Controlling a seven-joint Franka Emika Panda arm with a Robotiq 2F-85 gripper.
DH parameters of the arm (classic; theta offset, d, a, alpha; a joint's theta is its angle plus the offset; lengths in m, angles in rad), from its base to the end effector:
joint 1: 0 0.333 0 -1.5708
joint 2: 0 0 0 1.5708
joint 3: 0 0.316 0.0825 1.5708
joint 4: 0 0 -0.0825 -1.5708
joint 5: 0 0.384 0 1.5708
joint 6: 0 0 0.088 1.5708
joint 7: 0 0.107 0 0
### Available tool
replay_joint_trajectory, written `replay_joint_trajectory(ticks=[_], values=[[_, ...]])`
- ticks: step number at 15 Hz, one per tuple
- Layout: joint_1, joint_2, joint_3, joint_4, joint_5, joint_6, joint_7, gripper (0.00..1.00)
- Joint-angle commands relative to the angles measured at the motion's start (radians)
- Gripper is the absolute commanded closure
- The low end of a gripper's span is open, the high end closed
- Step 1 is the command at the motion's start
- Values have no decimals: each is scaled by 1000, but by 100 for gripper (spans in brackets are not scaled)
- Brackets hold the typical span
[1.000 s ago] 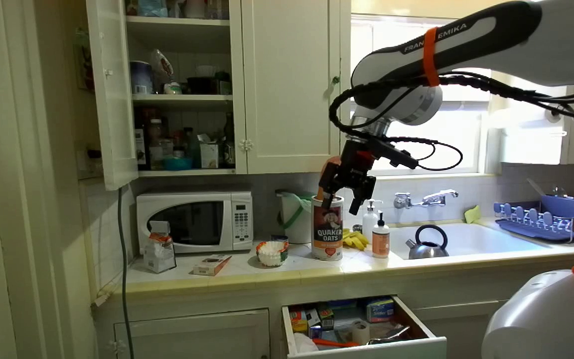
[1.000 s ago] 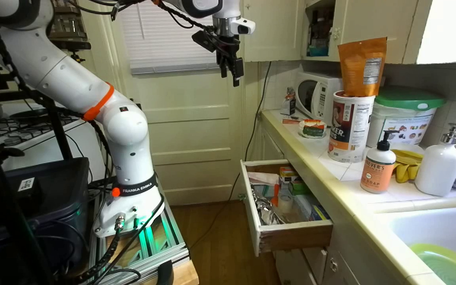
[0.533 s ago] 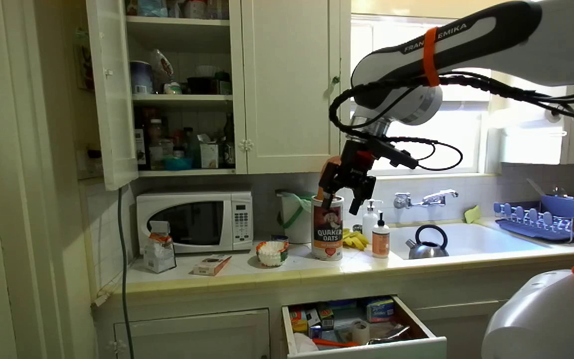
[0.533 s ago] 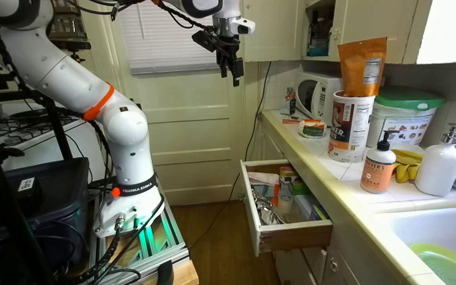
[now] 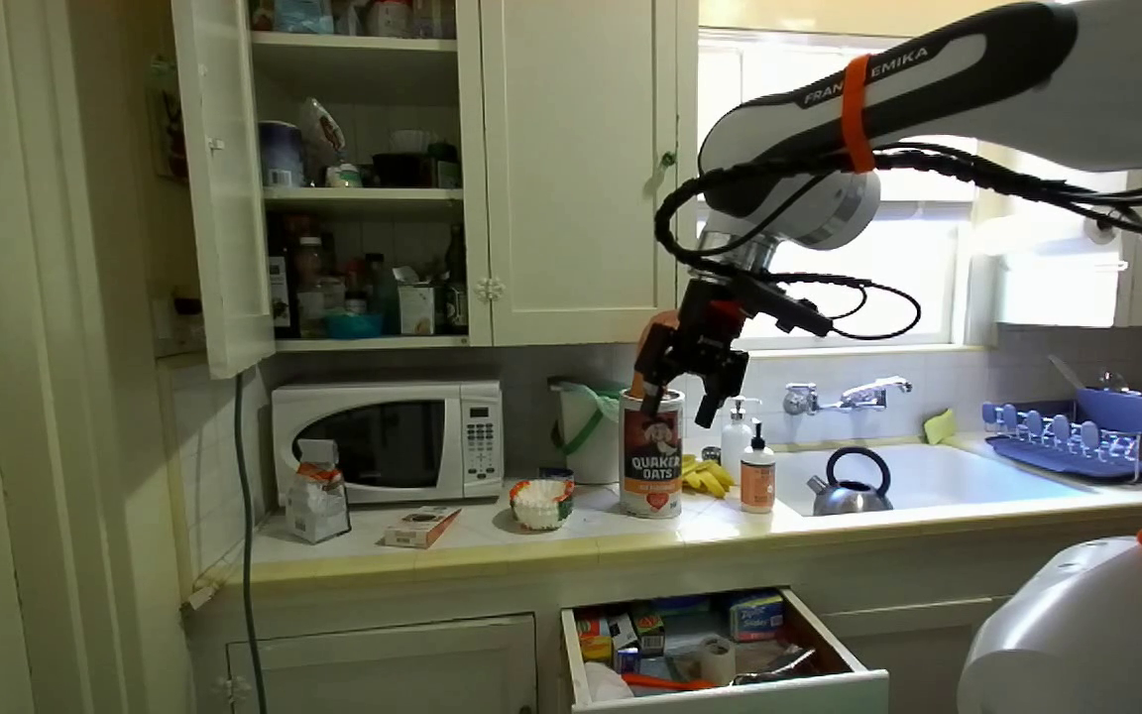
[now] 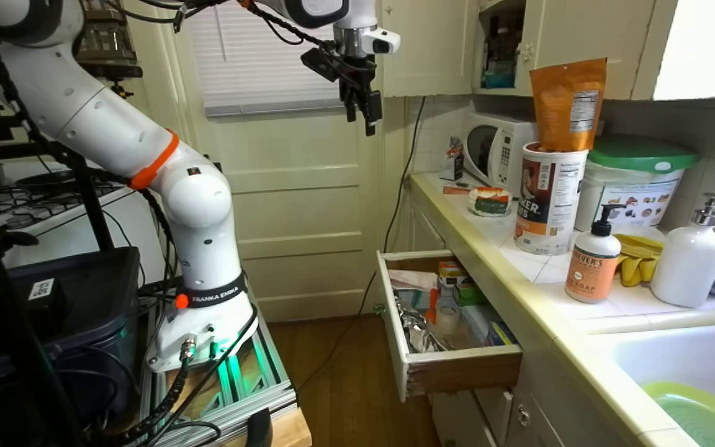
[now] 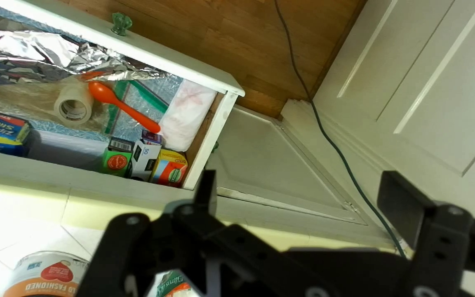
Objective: Remove the tape from the open cabinet drawer and place it on the counter top
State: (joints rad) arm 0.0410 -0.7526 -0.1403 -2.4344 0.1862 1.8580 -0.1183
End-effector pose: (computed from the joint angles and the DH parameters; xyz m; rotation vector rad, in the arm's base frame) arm 0.3405 -0.0293 0.5695 -2.8666 -0.0153 -0.2797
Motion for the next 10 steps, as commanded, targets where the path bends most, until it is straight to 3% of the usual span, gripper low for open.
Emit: replay_joint_trajectory(ticks=[1,6,10], values=[[-36,16,-9,-60,17,81,-17,0],[-83,78,-43,-192,15,215,-15,0],[-113,154,-74,-302,-17,362,-84,0]])
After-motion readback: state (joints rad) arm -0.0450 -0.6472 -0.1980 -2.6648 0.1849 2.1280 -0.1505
